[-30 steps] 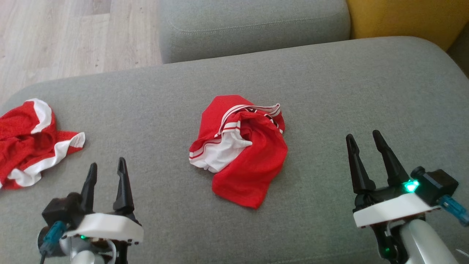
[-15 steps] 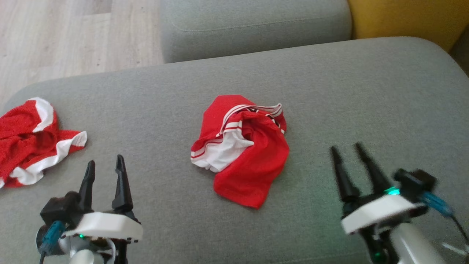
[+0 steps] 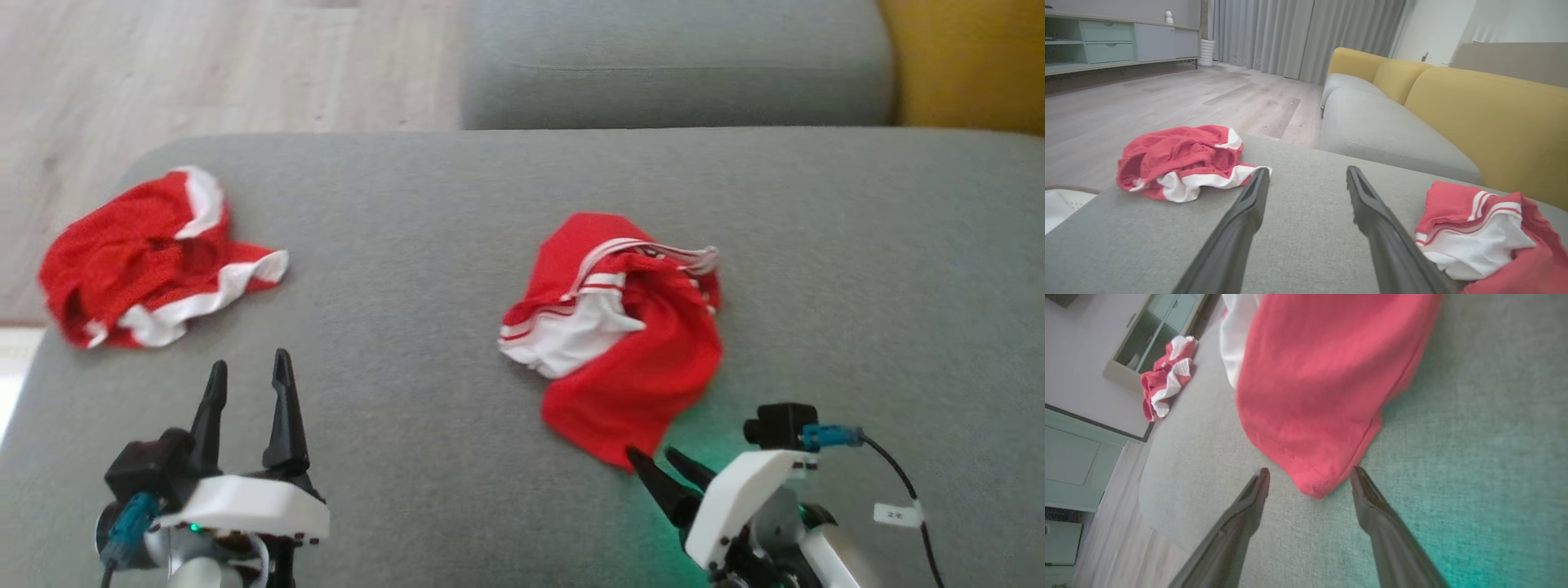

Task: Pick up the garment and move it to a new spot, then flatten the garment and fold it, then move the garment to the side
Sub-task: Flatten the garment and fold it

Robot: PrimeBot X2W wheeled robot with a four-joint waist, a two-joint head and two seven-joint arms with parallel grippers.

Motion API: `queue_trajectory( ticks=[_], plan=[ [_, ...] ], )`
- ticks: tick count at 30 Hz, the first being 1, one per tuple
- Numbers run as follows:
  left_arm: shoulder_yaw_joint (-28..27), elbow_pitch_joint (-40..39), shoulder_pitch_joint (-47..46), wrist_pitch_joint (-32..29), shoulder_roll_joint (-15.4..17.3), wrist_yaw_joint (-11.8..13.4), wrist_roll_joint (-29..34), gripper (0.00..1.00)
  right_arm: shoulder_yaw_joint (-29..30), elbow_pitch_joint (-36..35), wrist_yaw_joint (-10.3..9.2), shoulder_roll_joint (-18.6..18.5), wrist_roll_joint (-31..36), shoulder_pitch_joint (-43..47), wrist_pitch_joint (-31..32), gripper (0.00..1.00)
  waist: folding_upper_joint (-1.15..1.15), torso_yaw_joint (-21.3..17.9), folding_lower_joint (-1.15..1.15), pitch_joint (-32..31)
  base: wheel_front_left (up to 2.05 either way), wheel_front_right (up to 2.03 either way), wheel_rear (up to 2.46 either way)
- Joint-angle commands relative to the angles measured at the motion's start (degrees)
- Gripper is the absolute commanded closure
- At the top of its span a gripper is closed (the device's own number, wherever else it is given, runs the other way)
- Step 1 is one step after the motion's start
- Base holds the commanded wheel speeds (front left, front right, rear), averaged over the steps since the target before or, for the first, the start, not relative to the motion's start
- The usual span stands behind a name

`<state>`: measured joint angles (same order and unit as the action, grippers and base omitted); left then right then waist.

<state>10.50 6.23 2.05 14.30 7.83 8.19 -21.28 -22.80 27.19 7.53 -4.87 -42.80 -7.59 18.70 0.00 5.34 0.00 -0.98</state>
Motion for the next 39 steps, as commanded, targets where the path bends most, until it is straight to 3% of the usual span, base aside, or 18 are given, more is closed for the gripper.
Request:
queue_trajectory(
  ticks=[1, 7, 12, 13, 14, 18, 24, 34, 39],
  plan=[
    [-1.9, -1.3, -2.8, 0.7, 0.4, -0.1, 0.3, 0.00, 0.4, -0.4, -0.04, 0.5, 0.7, -2.5, 0.6, 0.00, 0.00, 1.8, 0.00, 0.3, 0.00, 0.00, 0.00],
    [-1.4, -0.8, -3.4, 0.7, 0.3, -0.3, 0.3, 0.00, 5.2, 5.5, -0.04, 1.8, 4.3, -4.4, 2.0, 0.00, 0.00, 4.0, 0.00, 1.4, 0.00, 0.00, 0.00],
    [-1.1, 0.0, -4.0, 0.6, 0.3, -0.2, 0.2, 0.00, 3.8, 6.5, -0.04, 2.0, 0.9, -4.9, 2.3, 0.01, 0.00, 4.4, 0.00, 1.9, 0.00, 0.00, 0.00],
    [-1.1, 0.1, -4.1, 0.6, 0.3, -0.1, 0.2, 0.00, 3.2, 6.6, -0.04, 2.0, -0.1, -4.9, 2.1, 0.28, 0.00, 4.3, 0.00, 2.0, 0.00, 0.00, 0.00],
    [-1.1, 0.2, -4.1, 0.6, 0.3, -0.1, 0.2, 0.00, 2.7, 6.7, -0.04, 2.0, -0.9, -5.1, 1.8, 0.98, 0.00, 4.3, 0.00, 2.0, 0.00, 0.00, 0.00],
    [-1.1, 0.5, -4.2, 0.6, 0.4, 0.0, 0.0, 0.00, 0.9, 6.4, -0.04, 2.0, -2.0, -5.9, -1.0, 1.00, 0.00, 3.4, 0.00, 1.8, 0.00, 0.00, 0.00],
    [-1.5, 0.5, -3.6, 0.6, 0.4, 0.4, -0.4, 0.00, 2.5, 2.9, -0.04, 0.8, 1.9, -7.1, -3.4, 1.00, 0.00, 1.0, 0.00, 1.0, 0.00, 0.00, 0.00],
    [-1.9, -0.2, -2.8, 0.6, 0.0, 0.7, -0.6, 0.00, 12.8, -12.8, -0.04, -9.8, 9.8, -7.4, 4.7, 1.00, 0.00, -2.4, 0.00, 0.8, 0.00, 0.00, 0.00],
    [-1.3, -0.2, -3.8, 0.7, -0.2, 0.4, -0.4, 0.00, 15.2, -19.6, -0.04, -17.8, 14.8, -8.4, 12.2, 1.00, 0.00, -2.4, 0.00, 2.5, 0.00, 0.00, 0.00]
  ],
)
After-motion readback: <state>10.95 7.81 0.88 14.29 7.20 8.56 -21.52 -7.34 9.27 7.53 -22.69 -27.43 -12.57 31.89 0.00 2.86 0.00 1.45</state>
